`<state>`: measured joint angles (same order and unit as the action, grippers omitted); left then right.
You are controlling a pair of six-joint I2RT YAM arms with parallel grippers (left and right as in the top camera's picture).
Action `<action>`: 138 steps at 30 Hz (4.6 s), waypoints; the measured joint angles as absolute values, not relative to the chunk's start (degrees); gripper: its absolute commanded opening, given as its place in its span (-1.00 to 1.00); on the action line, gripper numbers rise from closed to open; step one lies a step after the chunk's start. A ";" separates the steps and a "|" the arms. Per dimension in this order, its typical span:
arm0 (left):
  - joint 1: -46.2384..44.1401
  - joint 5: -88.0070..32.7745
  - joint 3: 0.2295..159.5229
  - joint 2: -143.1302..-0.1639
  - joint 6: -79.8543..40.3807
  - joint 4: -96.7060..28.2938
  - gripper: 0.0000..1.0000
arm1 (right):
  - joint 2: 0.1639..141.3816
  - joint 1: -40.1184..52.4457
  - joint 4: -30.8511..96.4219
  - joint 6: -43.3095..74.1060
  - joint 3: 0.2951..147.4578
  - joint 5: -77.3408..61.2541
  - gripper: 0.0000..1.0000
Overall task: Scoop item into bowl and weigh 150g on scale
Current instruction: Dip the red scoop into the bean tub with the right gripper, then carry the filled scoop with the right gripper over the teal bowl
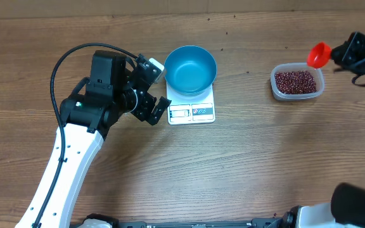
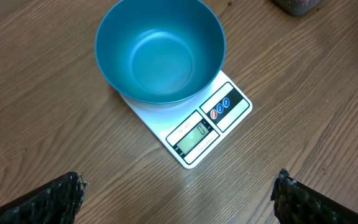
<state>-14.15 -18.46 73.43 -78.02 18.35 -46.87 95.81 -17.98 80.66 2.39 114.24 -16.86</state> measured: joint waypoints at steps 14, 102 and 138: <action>-14.15 -18.46 73.43 -78.02 18.35 -46.87 0.99 | 110.48 -17.98 81.78 -5.74 114.39 -10.52 -0.93; -14.15 -18.46 73.43 -78.02 18.35 -46.87 0.99 | 123.39 -31.83 91.15 -27.68 110.98 -61.84 -0.93; -14.13 -18.46 73.43 -78.02 18.35 -46.87 0.99 | 123.42 12.29 78.24 -2.17 129.75 -31.66 -0.92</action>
